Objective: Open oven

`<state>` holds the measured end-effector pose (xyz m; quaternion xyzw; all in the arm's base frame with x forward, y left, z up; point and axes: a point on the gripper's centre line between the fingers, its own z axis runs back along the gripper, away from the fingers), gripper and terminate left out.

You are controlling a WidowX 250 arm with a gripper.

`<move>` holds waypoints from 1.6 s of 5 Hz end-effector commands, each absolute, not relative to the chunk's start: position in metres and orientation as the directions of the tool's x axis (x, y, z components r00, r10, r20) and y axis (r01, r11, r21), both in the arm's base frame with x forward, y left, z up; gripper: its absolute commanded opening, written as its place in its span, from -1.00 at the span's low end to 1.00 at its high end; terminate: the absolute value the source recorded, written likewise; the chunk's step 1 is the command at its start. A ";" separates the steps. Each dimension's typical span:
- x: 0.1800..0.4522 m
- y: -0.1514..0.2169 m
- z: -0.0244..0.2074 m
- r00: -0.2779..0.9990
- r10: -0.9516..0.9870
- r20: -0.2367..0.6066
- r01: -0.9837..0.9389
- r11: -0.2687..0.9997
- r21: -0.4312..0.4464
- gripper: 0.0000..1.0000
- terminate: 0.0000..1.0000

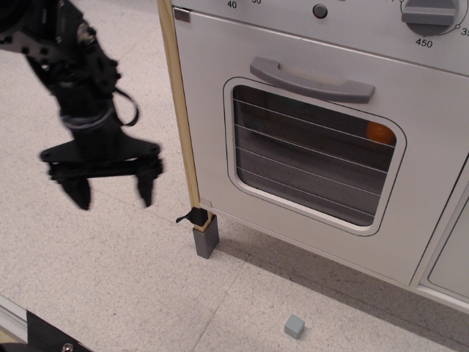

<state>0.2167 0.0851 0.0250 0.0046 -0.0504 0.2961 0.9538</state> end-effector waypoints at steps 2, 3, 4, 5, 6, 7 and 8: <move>0.279 0.041 0.096 0.454 0.884 0.108 -0.810 0.460 -0.364 1.00 -1.00; 0.302 0.035 0.110 0.343 0.936 0.079 -0.806 0.337 -0.487 1.00 -1.00; 0.322 0.032 0.113 0.225 0.974 0.015 -0.797 0.193 -0.573 1.00 -1.00; 0.340 0.026 0.111 0.170 0.985 -0.014 -0.793 0.128 -0.596 1.00 -1.00; 0.357 0.024 0.106 0.127 0.990 -0.061 -0.806 0.067 -0.588 1.00 -1.00; 0.366 0.023 0.099 0.099 0.992 -0.082 -0.815 0.034 -0.578 1.00 -1.00; 0.369 0.023 0.092 0.083 0.993 -0.087 -0.834 0.022 -0.551 1.00 -1.00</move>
